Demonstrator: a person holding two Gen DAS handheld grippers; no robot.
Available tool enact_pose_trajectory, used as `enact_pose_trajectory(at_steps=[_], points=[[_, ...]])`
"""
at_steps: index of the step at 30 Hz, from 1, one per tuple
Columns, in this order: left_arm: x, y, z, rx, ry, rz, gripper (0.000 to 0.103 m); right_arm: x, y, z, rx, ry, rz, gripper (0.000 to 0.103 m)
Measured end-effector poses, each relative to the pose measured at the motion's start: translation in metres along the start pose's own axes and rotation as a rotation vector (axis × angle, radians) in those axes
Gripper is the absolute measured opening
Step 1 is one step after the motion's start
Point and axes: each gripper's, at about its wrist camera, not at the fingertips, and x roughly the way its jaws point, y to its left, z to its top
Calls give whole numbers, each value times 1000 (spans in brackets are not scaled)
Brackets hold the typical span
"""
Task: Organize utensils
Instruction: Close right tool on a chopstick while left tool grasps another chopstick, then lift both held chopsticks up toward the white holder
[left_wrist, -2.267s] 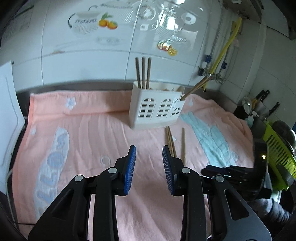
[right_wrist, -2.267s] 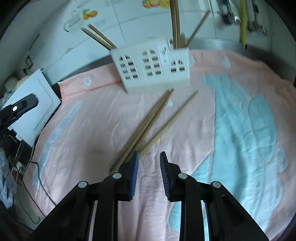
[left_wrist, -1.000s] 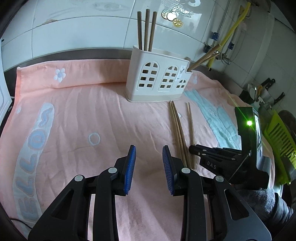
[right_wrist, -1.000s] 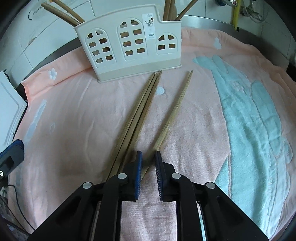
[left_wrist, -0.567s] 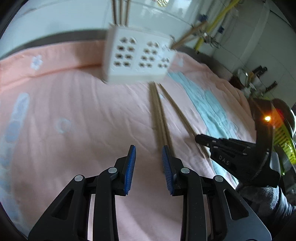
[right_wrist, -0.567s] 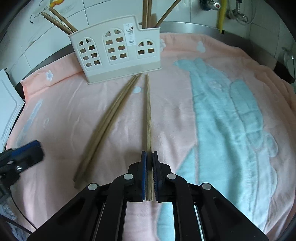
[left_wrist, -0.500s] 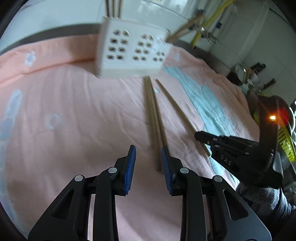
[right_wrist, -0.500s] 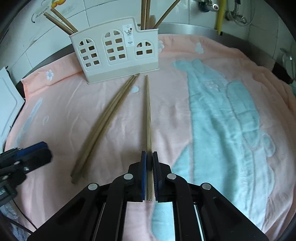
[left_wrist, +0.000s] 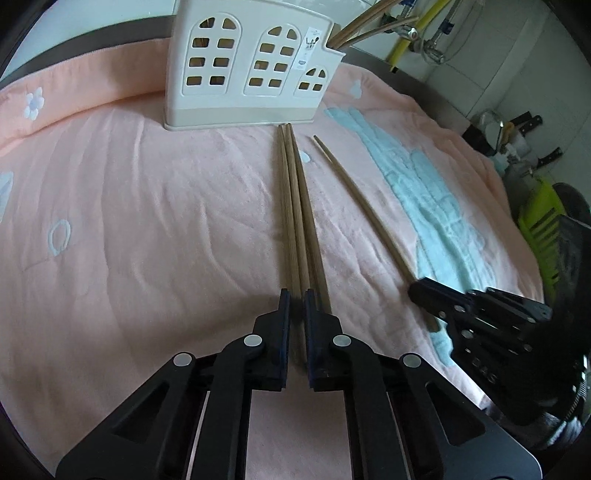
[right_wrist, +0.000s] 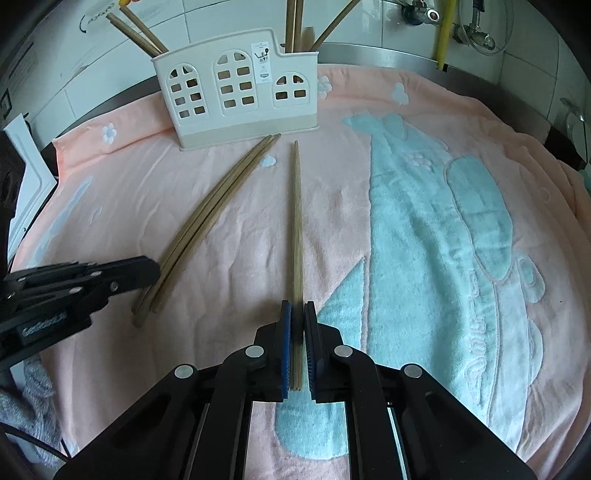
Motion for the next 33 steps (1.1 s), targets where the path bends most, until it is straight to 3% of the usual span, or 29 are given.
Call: enact_pose_trajectory(at_steps=[15,20,25,33], points=[[9,-6,8,9,7,60,7,-5,4,-6,-27,-7,-5,12],[14,-21,7,81,-5,134,8,-5,6,-9,-27,-37,-12,13],[10,-16,10,52,-1,111,6,-9,2,-10,-12,-49,0,7],[-40,-13,14,74,-101,87,6,-59,-5,9,-56,-194,1,7]])
